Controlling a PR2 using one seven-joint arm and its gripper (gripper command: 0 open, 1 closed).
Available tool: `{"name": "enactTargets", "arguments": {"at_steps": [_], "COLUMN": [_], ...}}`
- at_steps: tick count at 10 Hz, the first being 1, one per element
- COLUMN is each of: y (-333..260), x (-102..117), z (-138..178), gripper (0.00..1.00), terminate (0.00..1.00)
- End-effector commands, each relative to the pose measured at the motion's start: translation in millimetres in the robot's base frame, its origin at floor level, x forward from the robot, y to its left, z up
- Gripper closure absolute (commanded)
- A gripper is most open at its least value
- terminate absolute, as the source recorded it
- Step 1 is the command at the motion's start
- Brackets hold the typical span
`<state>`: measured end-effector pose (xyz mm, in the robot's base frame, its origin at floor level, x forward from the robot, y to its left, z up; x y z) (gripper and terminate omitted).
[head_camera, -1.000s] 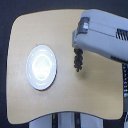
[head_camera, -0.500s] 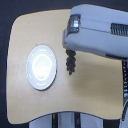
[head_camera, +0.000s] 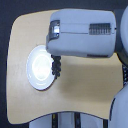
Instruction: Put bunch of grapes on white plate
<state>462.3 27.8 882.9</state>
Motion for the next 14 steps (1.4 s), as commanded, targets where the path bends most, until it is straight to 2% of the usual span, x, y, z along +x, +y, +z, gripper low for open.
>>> {"name": "enactTargets", "arguments": {"at_steps": [1, 5, 6, 8, 10, 14], "y": [75, 101, 100, 90, 90, 83], "x": [3, -7, -12, -11, -9, -1], "z": [-44, -77, -101, -126, -141, -146], "gripper": [1.00, 1.00, 1.00, 1.00, 1.00, 1.00], "terminate": [0.00, 0.00, 0.00, 0.00, 0.00, 0.00]}}
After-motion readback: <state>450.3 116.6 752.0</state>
